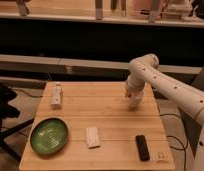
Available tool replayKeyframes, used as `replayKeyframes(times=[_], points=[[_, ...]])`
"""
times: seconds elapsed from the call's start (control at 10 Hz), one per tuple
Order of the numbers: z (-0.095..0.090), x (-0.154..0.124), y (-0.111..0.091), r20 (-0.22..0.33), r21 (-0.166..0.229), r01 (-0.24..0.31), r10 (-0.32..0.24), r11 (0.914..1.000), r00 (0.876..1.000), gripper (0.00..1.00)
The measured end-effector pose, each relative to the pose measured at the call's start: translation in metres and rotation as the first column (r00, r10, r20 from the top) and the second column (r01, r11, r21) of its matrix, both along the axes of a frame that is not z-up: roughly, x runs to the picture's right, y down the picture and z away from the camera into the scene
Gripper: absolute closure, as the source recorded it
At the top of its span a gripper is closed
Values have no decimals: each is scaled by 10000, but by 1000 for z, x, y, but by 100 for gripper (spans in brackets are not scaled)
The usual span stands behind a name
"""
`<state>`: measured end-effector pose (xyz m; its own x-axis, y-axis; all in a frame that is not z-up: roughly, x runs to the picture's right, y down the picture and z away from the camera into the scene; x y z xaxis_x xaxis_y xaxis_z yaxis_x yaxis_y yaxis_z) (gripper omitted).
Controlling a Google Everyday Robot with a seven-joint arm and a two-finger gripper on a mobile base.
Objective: Place the pepper in the ceramic cup
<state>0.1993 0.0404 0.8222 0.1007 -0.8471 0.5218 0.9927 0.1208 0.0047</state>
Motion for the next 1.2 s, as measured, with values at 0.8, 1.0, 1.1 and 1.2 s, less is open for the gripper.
replayKeyframes(times=[0.8, 1.0, 1.1, 1.2], points=[[-8, 21, 1, -132, 121, -137, 139, 9998, 9998, 67], [-8, 22, -1, -132, 162, -144, 146, 9998, 9998, 51], [-8, 22, -2, -123, 185, -135, 138, 9997, 9998, 47], [-10, 25, -1, -144, 200, -142, 145, 9997, 9998, 50]])
